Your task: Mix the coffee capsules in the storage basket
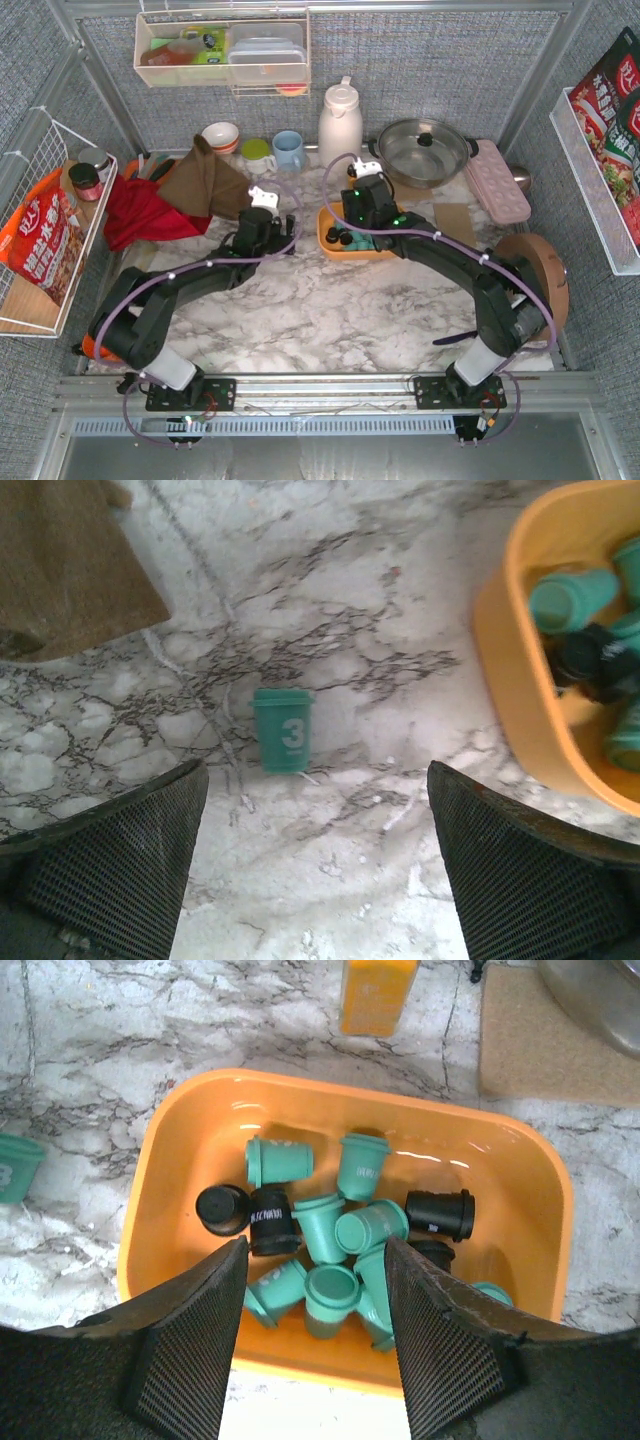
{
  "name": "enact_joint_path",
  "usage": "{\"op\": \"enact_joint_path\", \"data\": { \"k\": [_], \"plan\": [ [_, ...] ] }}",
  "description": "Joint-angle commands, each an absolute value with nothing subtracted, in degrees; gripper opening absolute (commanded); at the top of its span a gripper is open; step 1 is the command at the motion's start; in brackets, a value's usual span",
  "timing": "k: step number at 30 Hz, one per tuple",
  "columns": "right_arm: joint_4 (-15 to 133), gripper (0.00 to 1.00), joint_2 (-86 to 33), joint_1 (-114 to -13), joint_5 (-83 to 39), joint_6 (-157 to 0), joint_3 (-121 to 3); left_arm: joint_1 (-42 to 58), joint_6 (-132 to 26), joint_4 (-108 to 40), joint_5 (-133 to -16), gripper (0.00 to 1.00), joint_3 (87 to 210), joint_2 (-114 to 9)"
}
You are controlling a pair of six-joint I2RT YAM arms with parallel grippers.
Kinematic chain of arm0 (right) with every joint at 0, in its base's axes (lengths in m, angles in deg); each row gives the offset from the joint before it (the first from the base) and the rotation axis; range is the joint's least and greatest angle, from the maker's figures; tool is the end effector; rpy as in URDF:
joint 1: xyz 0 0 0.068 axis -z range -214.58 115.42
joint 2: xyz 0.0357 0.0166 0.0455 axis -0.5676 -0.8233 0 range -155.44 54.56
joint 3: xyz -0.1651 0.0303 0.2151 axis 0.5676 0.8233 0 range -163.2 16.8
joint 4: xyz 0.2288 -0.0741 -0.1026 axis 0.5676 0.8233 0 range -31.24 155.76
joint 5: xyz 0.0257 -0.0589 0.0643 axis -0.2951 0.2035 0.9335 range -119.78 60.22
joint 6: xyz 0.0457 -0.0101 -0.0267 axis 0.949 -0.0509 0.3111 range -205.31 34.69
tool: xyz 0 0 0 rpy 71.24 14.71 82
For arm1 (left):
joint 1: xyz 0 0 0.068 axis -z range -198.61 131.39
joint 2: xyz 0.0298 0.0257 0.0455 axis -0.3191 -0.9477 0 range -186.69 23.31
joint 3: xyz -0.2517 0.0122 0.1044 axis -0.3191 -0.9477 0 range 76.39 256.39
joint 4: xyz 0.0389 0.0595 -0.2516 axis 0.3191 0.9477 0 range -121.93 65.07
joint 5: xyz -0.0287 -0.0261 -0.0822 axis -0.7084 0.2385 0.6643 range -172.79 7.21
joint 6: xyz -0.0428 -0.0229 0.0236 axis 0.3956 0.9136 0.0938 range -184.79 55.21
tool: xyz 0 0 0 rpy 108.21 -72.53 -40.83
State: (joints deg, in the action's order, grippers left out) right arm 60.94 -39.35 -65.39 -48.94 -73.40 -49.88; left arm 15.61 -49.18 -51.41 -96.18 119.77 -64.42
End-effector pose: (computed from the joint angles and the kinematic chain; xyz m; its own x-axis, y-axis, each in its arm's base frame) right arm 0.3297 0.1831 0.2653 -0.4617 -0.0485 -0.8857 -0.1461 0.9890 0.0220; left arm 0.2736 -0.1761 0.2032 -0.4354 -0.0205 -0.9000 0.2660 0.9522 -0.1504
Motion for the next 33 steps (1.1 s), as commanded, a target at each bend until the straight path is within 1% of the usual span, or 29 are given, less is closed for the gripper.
{"op": "enact_joint_path", "data": {
  "k": [1, 5, 11, 14, 22, 25, 28, 33],
  "plan": [
    [62.1, 0.61, -36.4, -65.34, -46.12, -72.99, -48.18, 13.05, -45.83, -46.78, -96.87, 0.97, 123.13, -69.33],
    [63.15, 0.61, -33.53, -65.34, -43.95, -72.56, -46.79, 11.45, -46.06, -46.55, -95.17, 0.94, 124.66, -73.02],
    [64.26, 0.61, -31.28, -65.34, -42.51, -72.4, -45.8, 10.75, -46.15, -44.73, -91.19, 0.84, 128.07, -77.75],
    [64.62, 0.61, -30.75, -65.34, -41.95, -72.22, -45.62, 10.75, -46.29, -44.06, -91.0, 0.79, 129.25, -79.5],
    [65.43, 0.61, -29.44, -65.34, -40.33, -71.79, -45.25, 10.05, -47.74, -43.3, -91.89, 0.72, 131.24, -82.71],
    [65.74, 0.61, -29.13, -65.34, -39.84, -71.56, -45.38, 9.87, -48.45, -43.78, -92.0, 0.66, 131.59, -83.29],
    [65.92, 0.61, -28.85, -65.34, -39.42, -71.42, -45.37, 9.87, -49.03, -44.96, -91.25, 0.55, 131.13, -83.1],
    [66.61, 0.61, -28.6, -65.34, -38.83, -70.96, -45.69, 9.87, -50.07, -47.77, -89.35, 0.45, 128.81, -81.44]
  ]
}}
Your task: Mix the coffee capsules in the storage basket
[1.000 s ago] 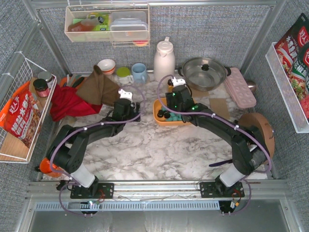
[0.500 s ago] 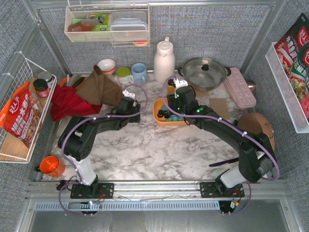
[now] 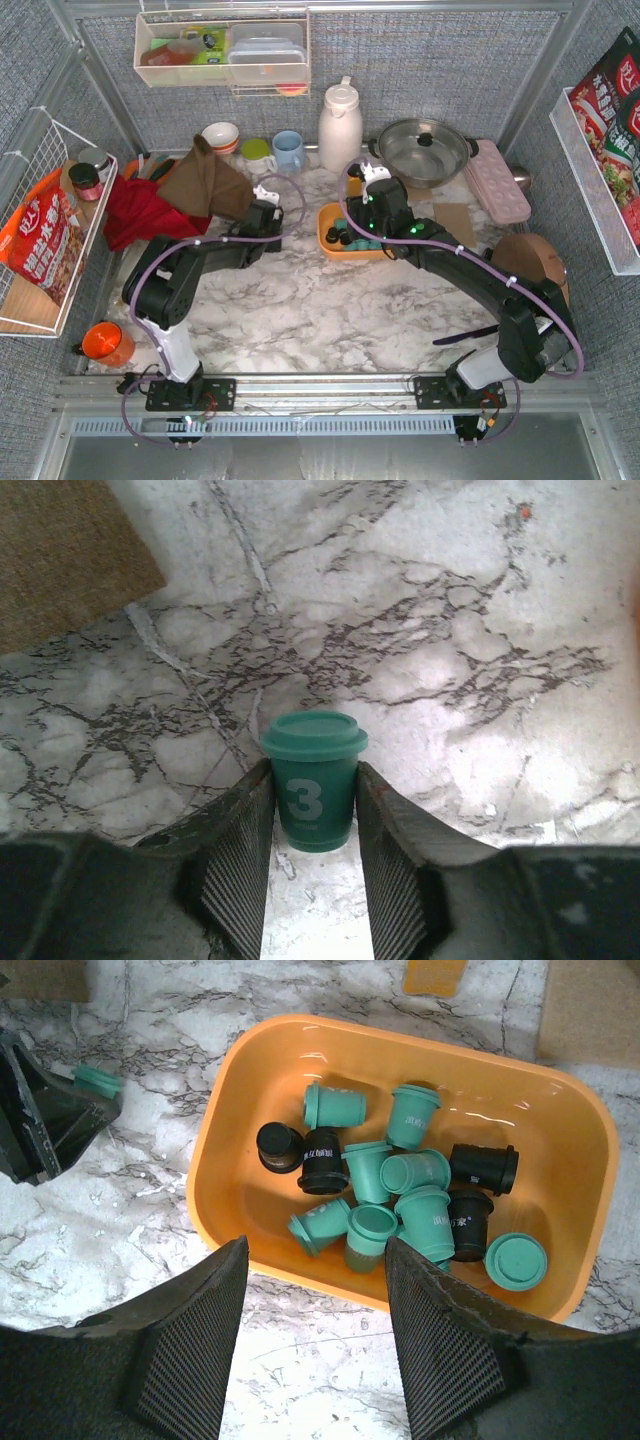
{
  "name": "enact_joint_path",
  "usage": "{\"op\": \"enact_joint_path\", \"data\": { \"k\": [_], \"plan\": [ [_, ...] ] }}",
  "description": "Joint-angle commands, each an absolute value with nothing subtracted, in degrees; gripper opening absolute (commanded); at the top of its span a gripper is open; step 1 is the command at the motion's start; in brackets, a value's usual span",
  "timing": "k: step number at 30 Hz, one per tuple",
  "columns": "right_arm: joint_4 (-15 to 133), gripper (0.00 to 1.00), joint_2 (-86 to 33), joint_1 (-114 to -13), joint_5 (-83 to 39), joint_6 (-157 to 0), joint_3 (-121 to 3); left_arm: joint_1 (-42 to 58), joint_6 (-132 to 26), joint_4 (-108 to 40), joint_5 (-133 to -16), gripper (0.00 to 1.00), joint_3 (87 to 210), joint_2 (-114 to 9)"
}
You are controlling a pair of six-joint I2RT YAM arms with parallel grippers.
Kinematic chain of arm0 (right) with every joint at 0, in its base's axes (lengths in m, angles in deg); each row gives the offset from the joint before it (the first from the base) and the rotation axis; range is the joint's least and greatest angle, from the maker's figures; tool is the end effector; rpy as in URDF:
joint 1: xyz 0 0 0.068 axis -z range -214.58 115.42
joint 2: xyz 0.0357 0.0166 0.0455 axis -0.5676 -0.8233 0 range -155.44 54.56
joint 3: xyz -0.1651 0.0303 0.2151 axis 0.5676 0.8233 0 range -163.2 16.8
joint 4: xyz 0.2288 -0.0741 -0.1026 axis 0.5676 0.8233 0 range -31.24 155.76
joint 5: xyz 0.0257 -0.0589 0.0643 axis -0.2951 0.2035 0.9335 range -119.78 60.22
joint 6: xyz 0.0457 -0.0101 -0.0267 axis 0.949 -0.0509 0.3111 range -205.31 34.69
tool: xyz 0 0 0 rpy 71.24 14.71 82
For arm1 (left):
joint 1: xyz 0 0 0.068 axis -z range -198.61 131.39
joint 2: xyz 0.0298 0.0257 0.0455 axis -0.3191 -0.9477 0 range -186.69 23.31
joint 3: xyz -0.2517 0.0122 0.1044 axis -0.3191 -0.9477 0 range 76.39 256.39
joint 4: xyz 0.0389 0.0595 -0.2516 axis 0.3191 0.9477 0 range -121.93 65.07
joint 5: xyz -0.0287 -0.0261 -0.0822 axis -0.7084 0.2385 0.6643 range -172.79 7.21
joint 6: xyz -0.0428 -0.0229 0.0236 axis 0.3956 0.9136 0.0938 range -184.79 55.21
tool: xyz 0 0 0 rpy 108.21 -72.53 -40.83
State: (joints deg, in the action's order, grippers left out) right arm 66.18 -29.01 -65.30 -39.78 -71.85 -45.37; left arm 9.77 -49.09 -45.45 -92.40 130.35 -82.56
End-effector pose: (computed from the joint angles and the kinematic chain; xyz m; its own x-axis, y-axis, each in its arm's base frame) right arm 0.2919 0.1663 0.2898 -0.4896 -0.0244 -0.8716 -0.2657 0.9563 0.1225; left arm 0.3337 -0.1735 0.1438 -0.6217 0.0326 -0.7826 0.1925 0.9748 -0.1124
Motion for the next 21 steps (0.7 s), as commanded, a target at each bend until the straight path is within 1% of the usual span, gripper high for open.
{"op": "enact_joint_path", "data": {
  "k": [1, 6, 10, 14, 21],
  "plan": [
    [66.79, 0.61, -28.59, -65.34, -38.51, -70.78, -45.77, 9.87, -50.54, -48.53, -88.91, 0.44, 128.09, -80.81],
    [67.12, 0.61, -27.92, -65.34, -35.15, -69.15, -46.26, 9.99, -54.76, -58.35, -83.86, 0.39, 120.39, -74.69],
    [67.14, 0.62, -28.12, -65.34, -29.6, -67.14, -47.42, 10.04, -57.78, -69.64, -79.85, 0.39, 112.06, -67.73],
    [64.76, 0.63, -28.84, -65.7, -22.72, -62.82, -48.11, 10.33, -60.15, -83.09, -70.83, 0.39, 104.21, -60.21],
    [60.6, 0.64, -31.12, -68.58, -16.09, -57.16, -49.82, 13.32, -64.26, -95.77, -64.27, 0.39, 96.35, -53.44]
  ]
}}
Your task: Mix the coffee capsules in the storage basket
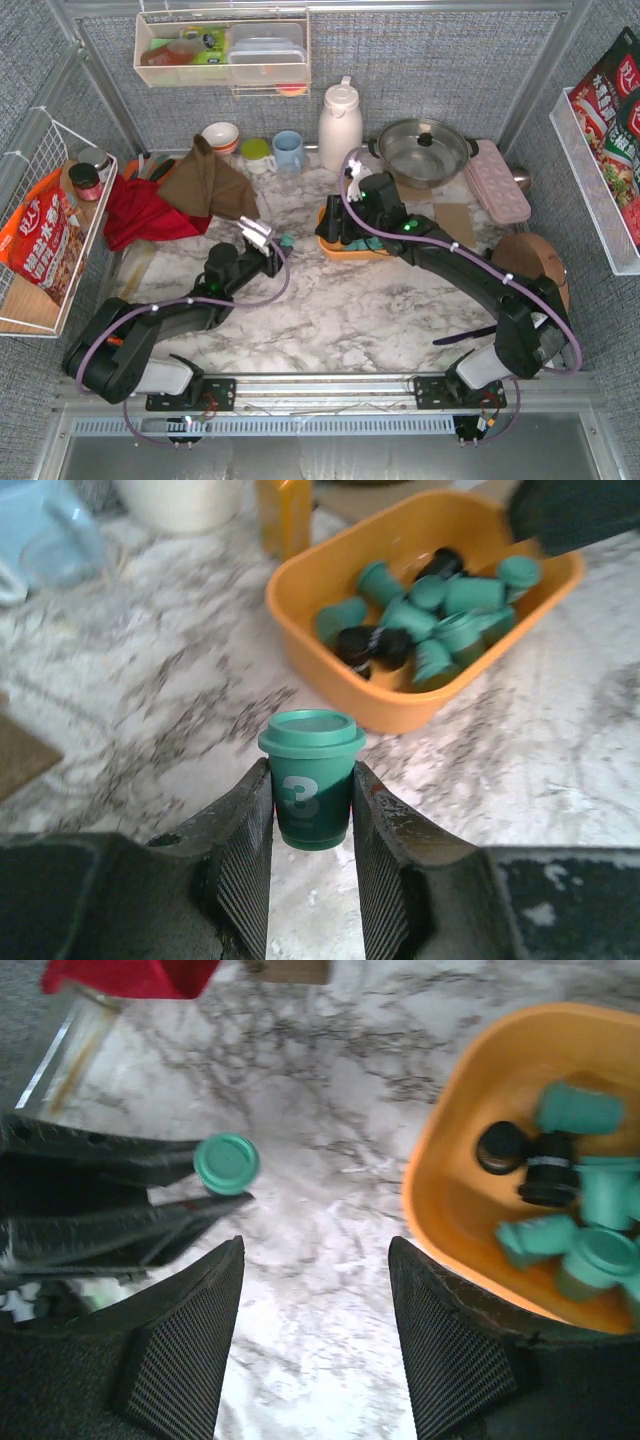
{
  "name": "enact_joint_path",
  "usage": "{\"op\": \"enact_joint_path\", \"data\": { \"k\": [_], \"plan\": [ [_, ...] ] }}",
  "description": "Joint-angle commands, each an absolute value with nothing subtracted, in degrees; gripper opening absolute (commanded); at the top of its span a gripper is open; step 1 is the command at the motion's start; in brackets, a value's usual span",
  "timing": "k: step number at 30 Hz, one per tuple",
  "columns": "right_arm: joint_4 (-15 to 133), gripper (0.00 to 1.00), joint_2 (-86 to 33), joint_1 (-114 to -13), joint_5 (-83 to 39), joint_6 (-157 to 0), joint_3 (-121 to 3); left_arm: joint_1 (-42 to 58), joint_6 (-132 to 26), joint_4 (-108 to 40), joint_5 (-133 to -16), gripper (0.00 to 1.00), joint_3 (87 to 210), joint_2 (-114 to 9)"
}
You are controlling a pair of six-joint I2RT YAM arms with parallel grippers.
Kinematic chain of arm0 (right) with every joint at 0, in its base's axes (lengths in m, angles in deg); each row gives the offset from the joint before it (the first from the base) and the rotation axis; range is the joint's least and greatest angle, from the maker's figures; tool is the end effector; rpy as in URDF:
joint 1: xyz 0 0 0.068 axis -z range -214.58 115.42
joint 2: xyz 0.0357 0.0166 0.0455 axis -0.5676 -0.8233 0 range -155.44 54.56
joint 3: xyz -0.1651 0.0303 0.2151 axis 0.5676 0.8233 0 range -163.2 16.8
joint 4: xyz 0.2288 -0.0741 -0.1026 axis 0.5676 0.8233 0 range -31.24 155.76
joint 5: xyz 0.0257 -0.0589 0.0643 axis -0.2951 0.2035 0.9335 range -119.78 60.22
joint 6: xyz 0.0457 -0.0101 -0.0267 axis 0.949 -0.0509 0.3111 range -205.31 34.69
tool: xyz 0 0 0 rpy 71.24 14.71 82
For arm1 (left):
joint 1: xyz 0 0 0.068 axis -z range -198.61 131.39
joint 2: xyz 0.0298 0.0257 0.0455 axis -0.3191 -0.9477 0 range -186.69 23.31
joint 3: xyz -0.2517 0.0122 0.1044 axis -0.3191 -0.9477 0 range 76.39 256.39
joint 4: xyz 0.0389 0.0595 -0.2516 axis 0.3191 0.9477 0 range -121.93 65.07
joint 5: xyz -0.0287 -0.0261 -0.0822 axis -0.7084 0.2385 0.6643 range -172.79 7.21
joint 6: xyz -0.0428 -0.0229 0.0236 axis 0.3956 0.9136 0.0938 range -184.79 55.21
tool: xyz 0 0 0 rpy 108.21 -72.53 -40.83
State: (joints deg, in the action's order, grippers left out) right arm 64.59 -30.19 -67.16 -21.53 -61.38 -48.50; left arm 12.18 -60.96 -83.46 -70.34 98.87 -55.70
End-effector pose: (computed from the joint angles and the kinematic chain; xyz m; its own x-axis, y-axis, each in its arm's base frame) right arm 0.2884 0.1904 0.3048 -0.5893 0.0997 -0.8017 -0.4412 0.7916 0.4227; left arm 0.2222 -0.1413 0.1918 -0.1204 -0.0042 -0.9927 0.6779 0.7302 -0.0853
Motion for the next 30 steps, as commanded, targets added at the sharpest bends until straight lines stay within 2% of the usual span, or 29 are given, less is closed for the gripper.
{"op": "enact_joint_path", "data": {
  "k": [1, 21, 25, 30],
  "plan": [
    [60.24, 0.65, -31.35, -69.01, -15.75, -56.76, -50.04, 13.68, -64.61, -96.76, -63.39, 0.39, 95.78, -52.83],
    [57.91, 0.68, -32.23, -72.51, -12.21, -54.46, -50.28, 17.78, -65.67, -97.1, -60.56, 0.39, 96.82, -49.46],
    [57.36, 0.63, -32.46, -72.55, -12.68, -53.83, -50.0, 17.8, -65.84, -96.76, -60.36, 0.39, 97.17, -49.24],
    [57.04, 0.5, -33.16, -72.61, -12.62, -52.88, -50.26, 17.93, -65.94, -95.96, -60.73, 0.45, 97.31, -48.85]
  ]
}}
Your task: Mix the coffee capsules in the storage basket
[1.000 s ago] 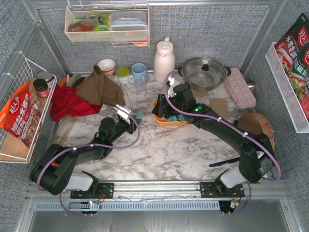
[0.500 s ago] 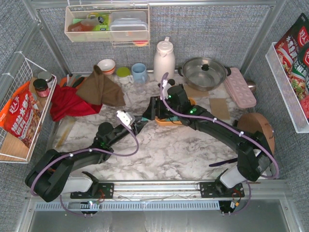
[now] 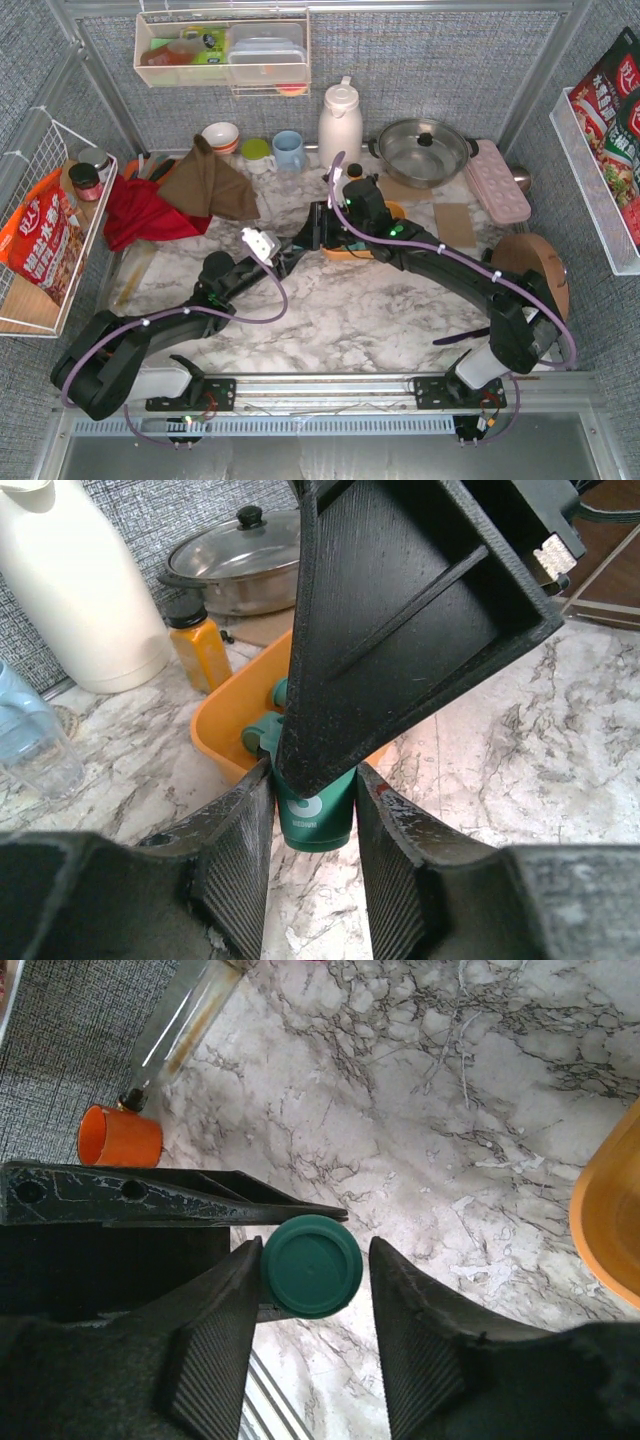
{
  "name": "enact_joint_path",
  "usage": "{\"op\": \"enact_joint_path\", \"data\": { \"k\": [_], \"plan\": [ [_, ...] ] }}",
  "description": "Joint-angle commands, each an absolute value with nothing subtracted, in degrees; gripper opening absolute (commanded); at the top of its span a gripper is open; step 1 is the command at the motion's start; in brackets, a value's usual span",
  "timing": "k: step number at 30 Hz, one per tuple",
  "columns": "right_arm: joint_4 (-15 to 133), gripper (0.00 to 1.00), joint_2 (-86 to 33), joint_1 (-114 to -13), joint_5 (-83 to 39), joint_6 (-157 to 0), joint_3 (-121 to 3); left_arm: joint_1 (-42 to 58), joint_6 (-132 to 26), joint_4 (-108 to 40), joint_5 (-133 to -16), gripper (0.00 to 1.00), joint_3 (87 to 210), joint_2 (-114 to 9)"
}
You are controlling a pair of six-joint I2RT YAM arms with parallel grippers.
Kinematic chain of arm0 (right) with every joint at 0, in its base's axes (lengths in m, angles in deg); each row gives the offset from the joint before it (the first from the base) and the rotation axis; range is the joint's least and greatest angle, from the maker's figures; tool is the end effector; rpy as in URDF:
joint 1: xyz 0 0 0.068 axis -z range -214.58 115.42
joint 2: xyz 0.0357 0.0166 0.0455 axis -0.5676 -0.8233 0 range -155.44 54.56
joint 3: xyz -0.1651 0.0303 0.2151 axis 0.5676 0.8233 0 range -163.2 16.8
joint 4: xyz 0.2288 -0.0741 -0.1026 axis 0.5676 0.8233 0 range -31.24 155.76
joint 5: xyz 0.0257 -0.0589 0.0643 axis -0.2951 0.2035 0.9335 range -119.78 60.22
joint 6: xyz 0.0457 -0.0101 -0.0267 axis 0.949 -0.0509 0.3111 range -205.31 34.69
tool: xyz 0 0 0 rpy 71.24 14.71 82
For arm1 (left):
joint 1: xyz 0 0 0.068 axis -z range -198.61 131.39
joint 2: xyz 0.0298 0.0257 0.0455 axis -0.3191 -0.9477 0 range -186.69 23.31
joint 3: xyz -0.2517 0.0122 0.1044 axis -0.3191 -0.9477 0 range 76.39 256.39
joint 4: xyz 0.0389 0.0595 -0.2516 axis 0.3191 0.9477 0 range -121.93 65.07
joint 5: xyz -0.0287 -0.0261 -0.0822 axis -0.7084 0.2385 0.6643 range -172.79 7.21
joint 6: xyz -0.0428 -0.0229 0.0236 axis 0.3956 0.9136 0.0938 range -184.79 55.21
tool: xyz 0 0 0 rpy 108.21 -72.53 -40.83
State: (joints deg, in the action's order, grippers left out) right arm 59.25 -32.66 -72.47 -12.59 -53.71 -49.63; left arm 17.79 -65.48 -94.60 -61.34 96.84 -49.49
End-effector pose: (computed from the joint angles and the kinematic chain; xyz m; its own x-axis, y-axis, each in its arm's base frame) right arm 0.2761 0.2283 0.3071 -0.6651 0.1166 -0.7376 -0.5349 0.6149 0.5795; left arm 0.1891 -0.1556 0.2275 0.1543 -0.0998 -0.9830 0.8401 0.5368 0.0773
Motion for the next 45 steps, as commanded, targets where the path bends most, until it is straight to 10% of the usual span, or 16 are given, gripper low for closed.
{"op": "enact_joint_path", "data": {
  "k": [1, 10, 18, 31, 45],
  "plan": [
    [56.94, 0.47, -33.21, -72.56, -12.64, -52.58, -50.26, 17.87, -66.0, -95.81, -60.89, 0.47, 97.31, -48.68],
    [56.66, 0.37, -33.09, -72.38, -14.98, -51.7, -50.28, 17.91, -65.32, -93.68, -67.57, 0.99, 95.3, -46.25],
    [64.0, 0.37, -34.04, -71.58, -31.54, -62.54, -52.27, 17.87, -60.27, -79.8, -78.28, 0.99, 93.88, -35.97],
    [66.48, 0.41, -40.58, -68.43, -56.04, -82.1, -53.39, 17.87, -52.34, -17.13, -96.26, 0.99, 119.05, -21.26],
    [63.92, 0.52, -47.3, -58.85, -60.74, -84.44, -51.89, 17.61, -57.19, -18.7, -99.92, 0.99, 109.94, -4.96]
  ]
}}
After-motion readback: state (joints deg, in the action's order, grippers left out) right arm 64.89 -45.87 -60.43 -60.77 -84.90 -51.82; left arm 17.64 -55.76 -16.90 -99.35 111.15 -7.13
